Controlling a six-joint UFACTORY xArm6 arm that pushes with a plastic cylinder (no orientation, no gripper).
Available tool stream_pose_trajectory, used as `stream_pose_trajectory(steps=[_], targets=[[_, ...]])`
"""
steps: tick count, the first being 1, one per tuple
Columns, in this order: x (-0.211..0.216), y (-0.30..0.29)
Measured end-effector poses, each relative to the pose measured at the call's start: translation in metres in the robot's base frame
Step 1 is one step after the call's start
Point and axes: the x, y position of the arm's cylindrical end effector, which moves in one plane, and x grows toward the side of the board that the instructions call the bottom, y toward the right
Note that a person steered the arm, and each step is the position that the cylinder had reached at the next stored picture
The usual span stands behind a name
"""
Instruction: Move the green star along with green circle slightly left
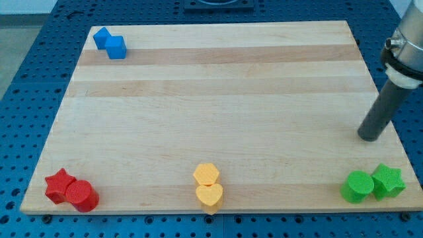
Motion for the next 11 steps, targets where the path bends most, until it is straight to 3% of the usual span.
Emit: stream_pose_trajectory(steps=[1, 4, 8, 10, 11], targets=[[0.015, 0.037], [0.073, 0.046], [0.068, -0.012], [0.068, 0.074], [0.07, 0.076]])
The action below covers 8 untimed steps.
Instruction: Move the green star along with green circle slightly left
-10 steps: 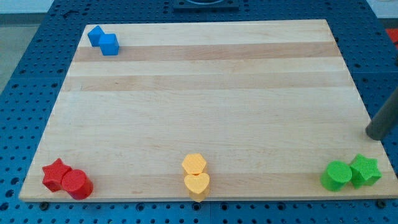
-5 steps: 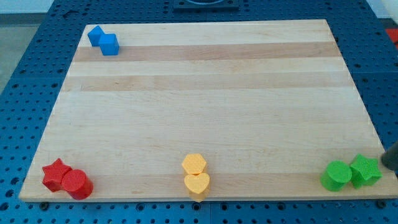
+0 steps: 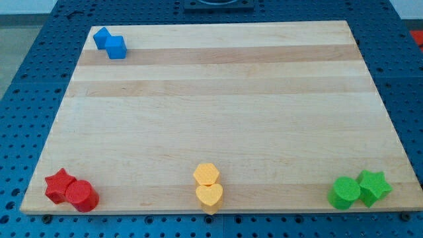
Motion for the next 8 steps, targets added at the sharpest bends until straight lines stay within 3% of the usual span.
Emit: stream_pose_trajectory(steps=[4, 8], targets=[[0.041, -0.087], [0.042, -0.165]])
